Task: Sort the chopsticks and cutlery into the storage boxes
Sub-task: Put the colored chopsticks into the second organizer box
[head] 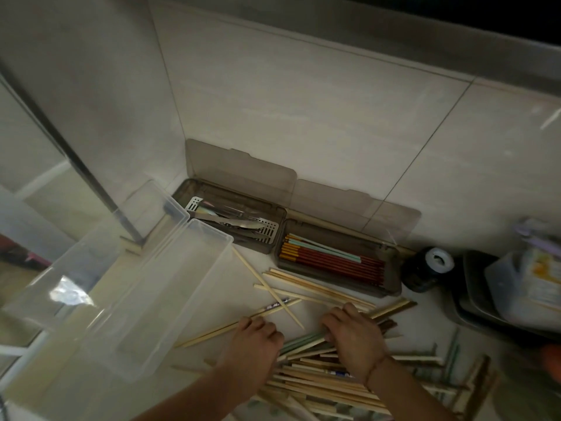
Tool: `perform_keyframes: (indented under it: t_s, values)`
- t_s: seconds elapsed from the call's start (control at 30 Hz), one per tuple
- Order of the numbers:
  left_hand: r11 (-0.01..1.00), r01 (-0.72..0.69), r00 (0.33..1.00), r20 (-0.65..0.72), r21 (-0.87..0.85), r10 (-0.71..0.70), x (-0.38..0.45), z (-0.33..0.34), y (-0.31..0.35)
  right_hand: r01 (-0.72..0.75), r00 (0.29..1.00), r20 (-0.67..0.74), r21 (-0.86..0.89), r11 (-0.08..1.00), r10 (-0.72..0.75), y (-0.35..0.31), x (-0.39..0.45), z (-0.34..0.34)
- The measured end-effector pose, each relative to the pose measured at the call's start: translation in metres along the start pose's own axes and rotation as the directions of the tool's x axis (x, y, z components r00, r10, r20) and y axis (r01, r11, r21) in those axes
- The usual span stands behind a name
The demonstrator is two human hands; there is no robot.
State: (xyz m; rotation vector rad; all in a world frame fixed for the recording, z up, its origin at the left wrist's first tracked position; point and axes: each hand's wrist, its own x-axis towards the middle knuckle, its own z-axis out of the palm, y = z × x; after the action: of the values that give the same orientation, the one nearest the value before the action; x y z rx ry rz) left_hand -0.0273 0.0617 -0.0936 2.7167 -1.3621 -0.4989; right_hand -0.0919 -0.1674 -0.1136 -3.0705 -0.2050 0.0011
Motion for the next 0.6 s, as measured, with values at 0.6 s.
perform_keyframes:
  t_s: [0.6]
  values:
    - [0.922,-0.089,0.897,-0.433,-0.377,-0.09,0.023,-0.031,-0.023,-0.113,0.99,0.107,0.252,0.961,0.088,0.045,-0.015,-0.071]
